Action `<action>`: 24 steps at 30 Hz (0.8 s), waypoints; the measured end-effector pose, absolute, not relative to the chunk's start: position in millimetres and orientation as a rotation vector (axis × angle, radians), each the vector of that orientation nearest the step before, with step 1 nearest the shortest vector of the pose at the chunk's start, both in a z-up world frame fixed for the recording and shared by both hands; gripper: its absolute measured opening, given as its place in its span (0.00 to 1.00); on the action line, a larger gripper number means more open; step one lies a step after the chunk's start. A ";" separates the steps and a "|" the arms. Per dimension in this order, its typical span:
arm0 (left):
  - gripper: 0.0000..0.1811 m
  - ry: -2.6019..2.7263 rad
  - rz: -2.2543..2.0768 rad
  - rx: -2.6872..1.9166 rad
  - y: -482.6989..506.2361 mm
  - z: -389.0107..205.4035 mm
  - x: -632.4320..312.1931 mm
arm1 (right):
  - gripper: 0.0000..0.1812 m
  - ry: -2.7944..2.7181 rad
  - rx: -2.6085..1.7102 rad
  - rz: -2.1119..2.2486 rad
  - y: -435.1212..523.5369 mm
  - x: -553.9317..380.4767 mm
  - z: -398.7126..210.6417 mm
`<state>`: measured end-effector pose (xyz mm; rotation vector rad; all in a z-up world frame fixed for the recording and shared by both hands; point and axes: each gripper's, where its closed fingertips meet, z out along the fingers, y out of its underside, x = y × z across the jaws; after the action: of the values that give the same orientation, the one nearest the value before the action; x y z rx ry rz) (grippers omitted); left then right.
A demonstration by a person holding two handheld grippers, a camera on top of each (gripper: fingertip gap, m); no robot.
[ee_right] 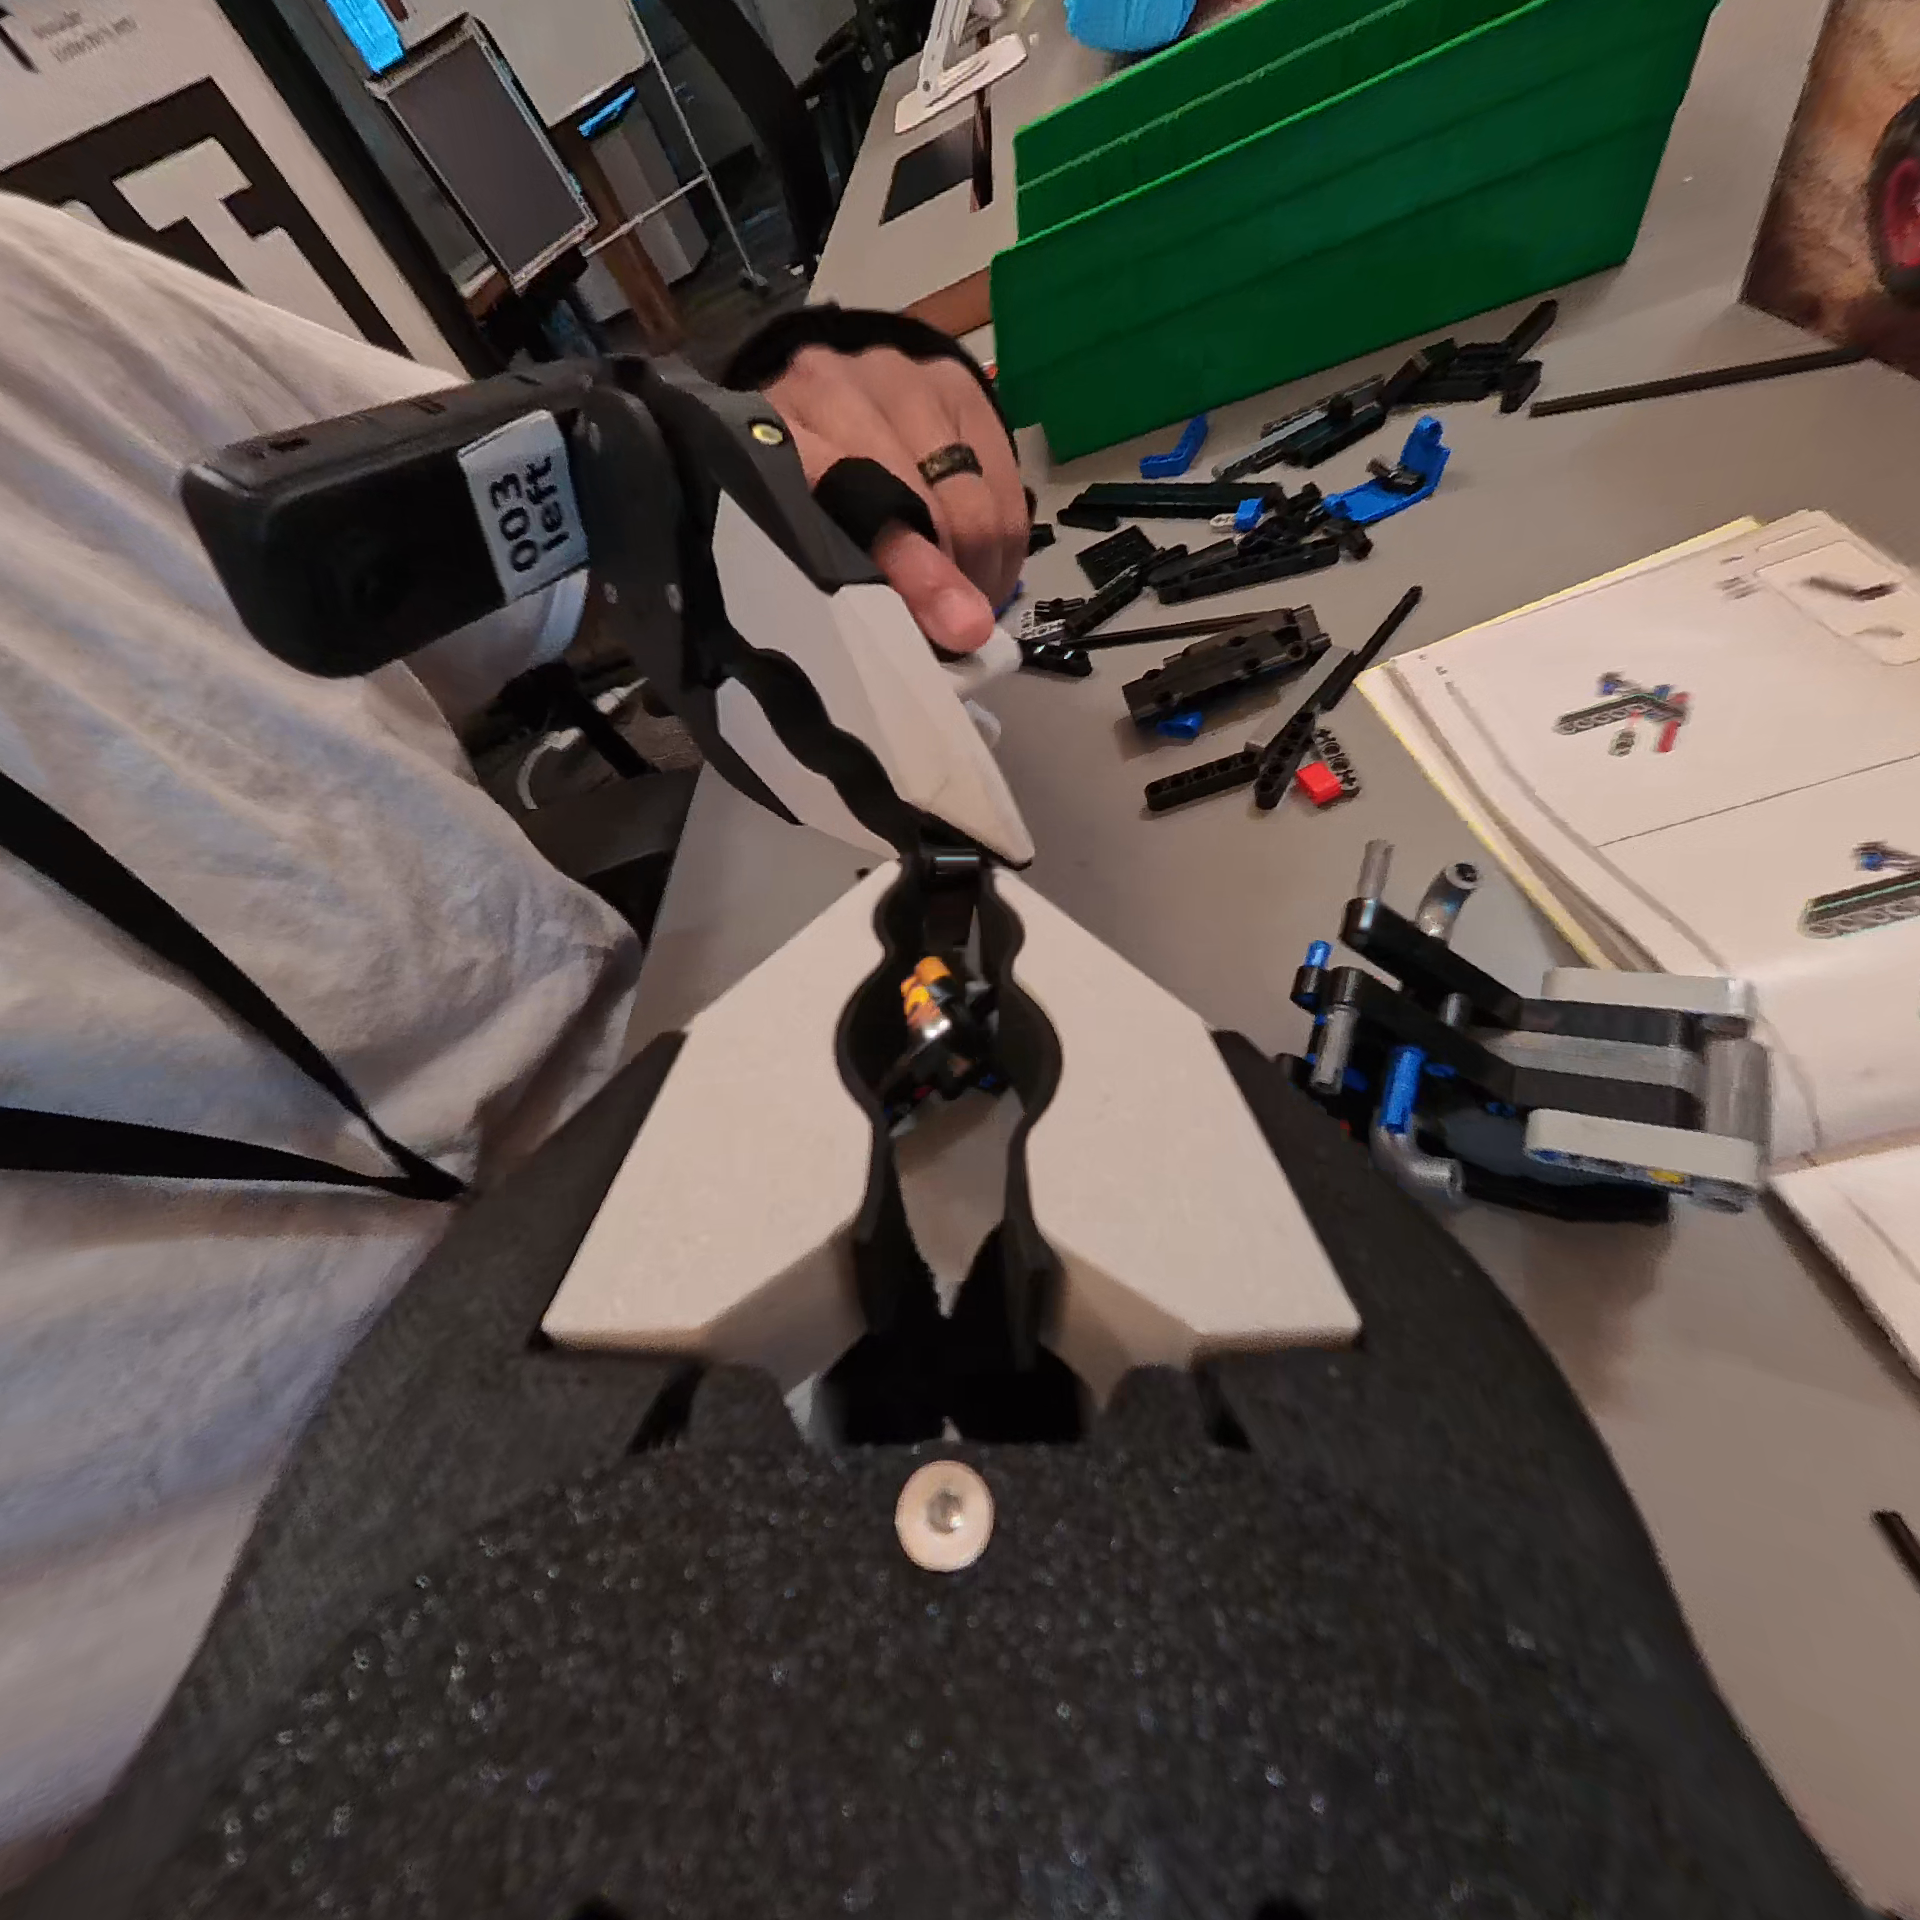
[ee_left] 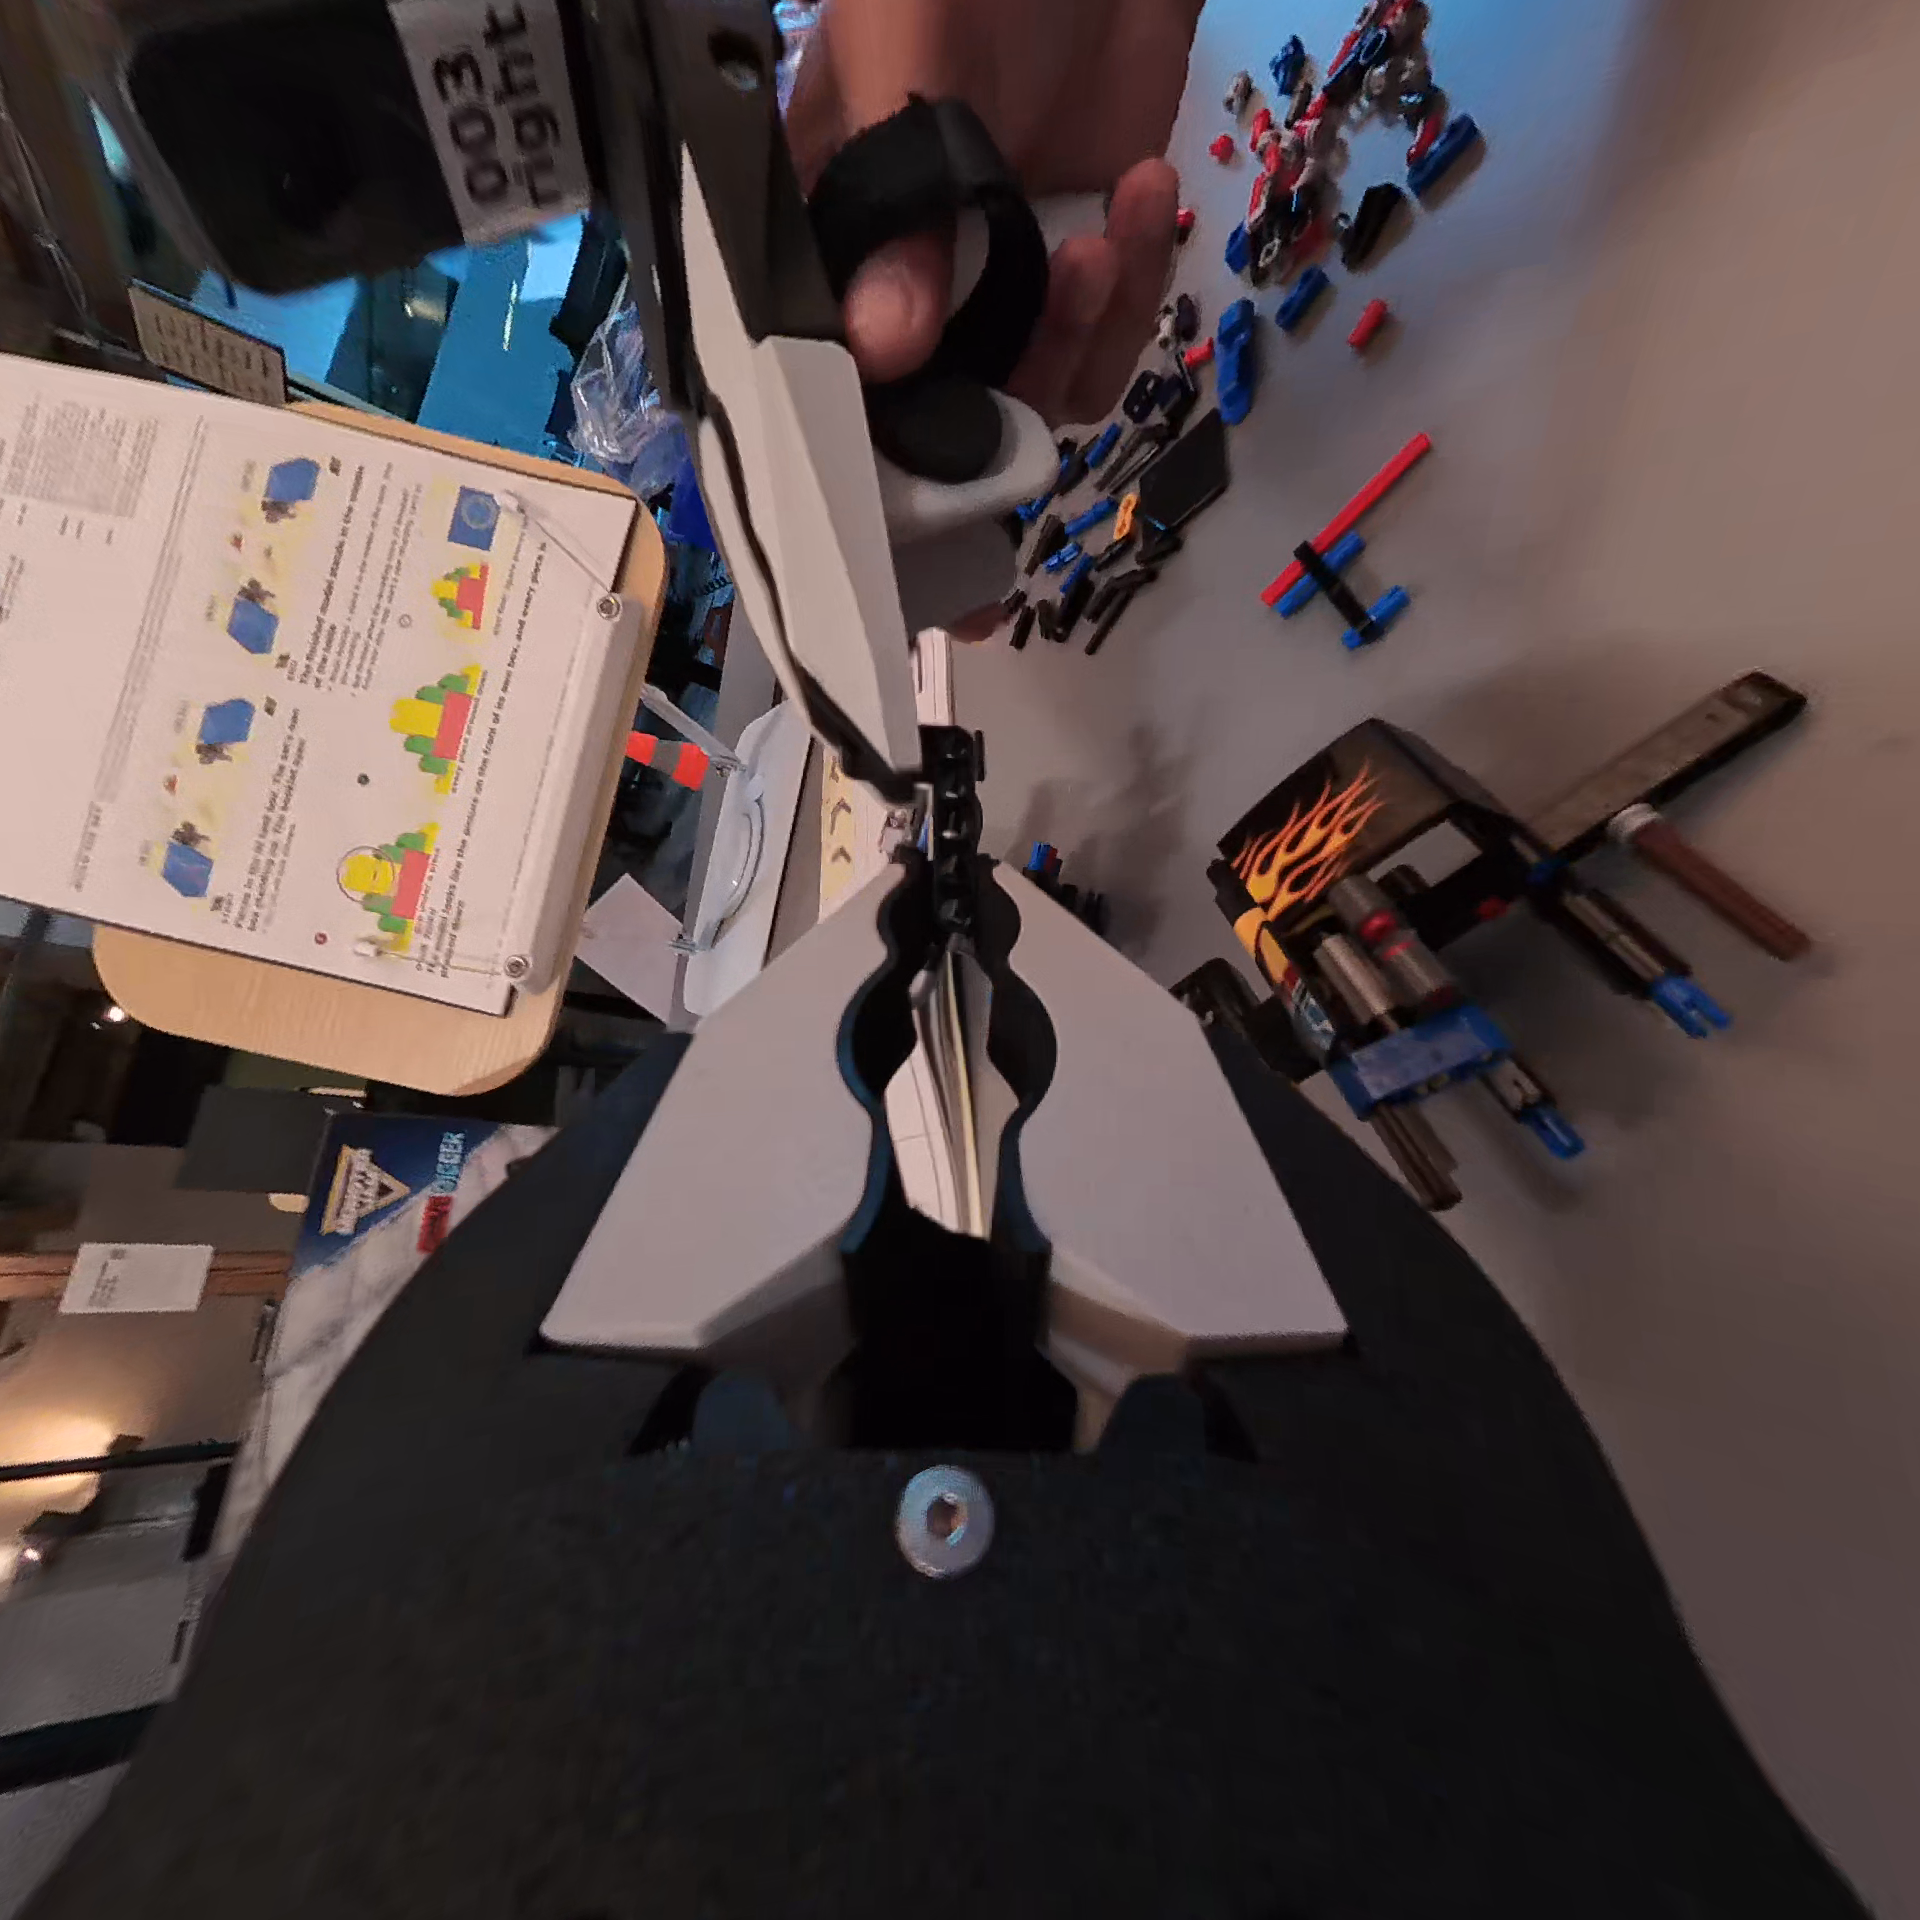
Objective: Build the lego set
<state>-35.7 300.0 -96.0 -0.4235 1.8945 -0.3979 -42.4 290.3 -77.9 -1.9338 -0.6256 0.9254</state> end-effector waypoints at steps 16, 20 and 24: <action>0.03 1.785 -0.464 -1.055 416.0 -117.0 -62.8 | 0.12 -0.403 -1.960 0.059 339.2 56.6 -88.7; 0.03 1.802 -0.531 -1.052 403.4 -115.7 -64.0 | 0.12 -0.358 -1.952 0.024 331.6 83.1 -70.4; 0.03 1.829 -0.611 -1.076 392.9 -119.4 -63.7 | 0.13 -0.317 -2.041 0.059 299.3 106.1 -61.6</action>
<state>-63.7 392.9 -119.4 -1.0756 1.8289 -0.6109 106.1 299.3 -61.6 -2.0413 -0.3172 0.0586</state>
